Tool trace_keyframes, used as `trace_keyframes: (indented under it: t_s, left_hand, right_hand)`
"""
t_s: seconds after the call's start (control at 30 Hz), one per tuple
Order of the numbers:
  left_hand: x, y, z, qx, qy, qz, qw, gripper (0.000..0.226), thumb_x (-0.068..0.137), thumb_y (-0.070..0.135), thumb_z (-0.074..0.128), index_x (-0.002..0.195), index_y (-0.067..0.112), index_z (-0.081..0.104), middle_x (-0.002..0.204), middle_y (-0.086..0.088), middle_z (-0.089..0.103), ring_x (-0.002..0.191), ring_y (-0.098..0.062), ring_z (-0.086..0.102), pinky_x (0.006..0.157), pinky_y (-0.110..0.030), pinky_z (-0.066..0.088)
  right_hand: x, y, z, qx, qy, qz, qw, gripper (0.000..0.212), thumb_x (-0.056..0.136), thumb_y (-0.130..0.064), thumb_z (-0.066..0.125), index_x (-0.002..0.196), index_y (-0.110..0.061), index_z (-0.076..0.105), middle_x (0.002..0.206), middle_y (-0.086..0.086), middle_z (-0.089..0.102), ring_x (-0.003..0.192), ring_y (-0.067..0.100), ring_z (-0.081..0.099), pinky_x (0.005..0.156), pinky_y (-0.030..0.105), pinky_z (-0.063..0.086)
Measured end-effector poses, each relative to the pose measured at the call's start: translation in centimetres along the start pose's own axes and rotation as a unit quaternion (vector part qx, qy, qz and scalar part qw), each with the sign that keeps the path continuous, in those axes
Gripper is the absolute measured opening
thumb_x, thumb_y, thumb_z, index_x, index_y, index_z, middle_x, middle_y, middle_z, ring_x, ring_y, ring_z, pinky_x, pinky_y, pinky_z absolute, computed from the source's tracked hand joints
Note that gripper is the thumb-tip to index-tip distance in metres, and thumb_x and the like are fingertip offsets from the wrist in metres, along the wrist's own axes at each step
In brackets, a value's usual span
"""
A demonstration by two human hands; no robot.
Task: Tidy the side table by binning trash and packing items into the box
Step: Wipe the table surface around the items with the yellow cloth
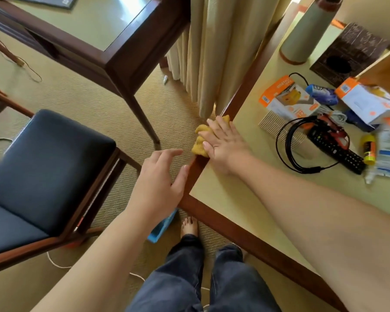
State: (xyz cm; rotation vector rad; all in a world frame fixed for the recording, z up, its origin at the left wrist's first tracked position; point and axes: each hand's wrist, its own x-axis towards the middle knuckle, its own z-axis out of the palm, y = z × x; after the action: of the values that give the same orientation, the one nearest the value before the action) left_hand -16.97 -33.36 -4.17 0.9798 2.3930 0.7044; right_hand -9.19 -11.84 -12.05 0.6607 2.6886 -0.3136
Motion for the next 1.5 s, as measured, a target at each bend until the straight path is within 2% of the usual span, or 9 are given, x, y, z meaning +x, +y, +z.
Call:
trace_keyframes:
  t_s: [0.07, 0.23, 0.4, 0.6, 1.0, 1.17, 1.3, 1.37, 1.5]
  left_hand:
    - [0.0, 0.4, 0.4, -0.004, 0.003, -0.004, 1.0, 0.043, 0.103, 0.046, 0.056, 0.144, 0.033, 0.051, 0.141, 0.007, 0.053, 0.135, -0.014, 0.045, 0.104, -0.027, 0.034]
    - [-0.3, 1.5, 2.3, -0.007, -0.027, -0.017, 0.999, 0.042, 0.103, 0.046, 0.054, 0.143, 0.036, 0.05, 0.141, 0.007, 0.053, 0.135, -0.015, 0.044, 0.105, -0.031, 0.036]
    - [-0.3, 3.6, 4.9, 0.005, -0.037, -0.001, 0.999, 0.042, 0.104, 0.045, 0.053, 0.144, 0.033, 0.052, 0.144, 0.007, 0.051, 0.138, -0.014, 0.04, 0.11, -0.034, 0.036]
    - [-0.6, 7.7, 11.2, 0.061, -0.072, 0.02, 0.995, 0.042, 0.103, 0.048, 0.053, 0.143, 0.037, 0.053, 0.161, 0.003, 0.039, 0.15, -0.025, 0.029, 0.12, -0.047, 0.028]
    - [-2.6, 13.7, 23.2, 0.136, -0.05, 0.052, 0.988, 0.065, 0.103, 0.061, 0.038, 0.154, 0.021, 0.035, 0.174, -0.006, 0.006, 0.161, -0.025, -0.002, 0.129, -0.053, -0.005]
    - [-2.9, 13.4, 23.9, 0.164, -0.025, 0.065, 0.984, 0.065, 0.103, 0.062, 0.034, 0.154, 0.023, 0.032, 0.174, -0.005, 0.005, 0.161, -0.023, -0.003, 0.129, -0.051, -0.004]
    - [-2.9, 13.5, 24.3, 0.174, -0.015, 0.06, 0.983, 0.064, 0.103, 0.063, 0.036, 0.153, 0.024, 0.032, 0.174, -0.005, 0.006, 0.161, -0.023, -0.003, 0.129, -0.051, -0.004]
    - [-2.7, 13.5, 24.4, 0.173, -0.016, 0.059, 0.983, 0.064, 0.102, 0.063, 0.036, 0.153, 0.024, 0.032, 0.174, -0.004, 0.007, 0.161, -0.022, -0.003, 0.129, -0.051, -0.004]
    - [-2.6, 13.3, 25.2, 0.153, 0.019, 0.063, 0.986, 0.063, 0.1, 0.066, 0.039, 0.151, 0.028, 0.032, 0.173, -0.004, 0.01, 0.16, -0.023, 0.001, 0.129, -0.051, -0.001]
  right_hand:
    - [-1.1, -2.5, 1.5, 0.029, 0.043, 0.085, 0.995, 0.059, 0.108, -0.045, 0.011, 0.166, -0.033, 0.007, 0.172, 0.004, -0.022, 0.156, 0.027, -0.025, 0.126, 0.051, -0.014]
    - [-12.2, -4.5, 6.7, -0.004, 0.019, -0.198, 0.98, 0.06, 0.111, -0.045, 0.016, 0.164, -0.033, -0.009, 0.172, 0.003, -0.02, 0.157, 0.023, -0.024, 0.128, 0.047, -0.011]
    - [-12.2, 2.6, 5.7, 0.07, 0.063, 0.145, 0.985, 0.06, 0.108, -0.047, 0.007, 0.161, -0.036, -0.019, 0.171, 0.007, -0.025, 0.155, 0.025, -0.028, 0.127, 0.05, -0.013]
    - [-25.9, 1.8, 12.6, 0.019, 0.079, -0.023, 0.996, 0.068, 0.109, -0.046, 0.034, 0.166, -0.033, -0.001, 0.174, 0.012, -0.009, 0.16, 0.034, -0.007, 0.128, 0.055, 0.005]
    - [-52.9, 19.4, 20.9, 0.0, -0.011, 0.192, 0.981, 0.059, 0.109, -0.05, 0.028, 0.164, -0.028, 0.021, 0.171, 0.023, 0.012, 0.158, 0.044, 0.011, 0.121, 0.066, 0.025]
    - [-55.8, 20.4, 20.7, 0.115, 0.003, 0.329, 0.937, 0.062, 0.108, -0.046, 0.022, 0.166, -0.031, 0.008, 0.174, 0.012, -0.007, 0.16, 0.035, -0.006, 0.124, 0.066, 0.018]
    - [-48.4, 25.4, 17.9, 0.194, 0.069, 0.492, 0.846, 0.059, 0.11, -0.053, 0.006, 0.162, -0.039, -0.017, 0.169, 0.006, -0.029, 0.156, 0.03, -0.025, 0.128, 0.057, -0.001]
    - [-44.4, 30.4, 15.8, 0.22, 0.091, 0.549, 0.801, 0.059, 0.108, -0.056, 0.004, 0.161, -0.043, -0.017, 0.171, 0.009, -0.023, 0.158, 0.034, -0.015, 0.128, 0.057, 0.003]
    - [-38.1, 41.3, 10.9, 0.273, 0.098, 0.617, 0.732, 0.062, 0.109, -0.054, 0.011, 0.163, -0.036, -0.013, 0.163, 0.02, 0.024, 0.147, 0.04, 0.03, 0.117, 0.054, 0.027]
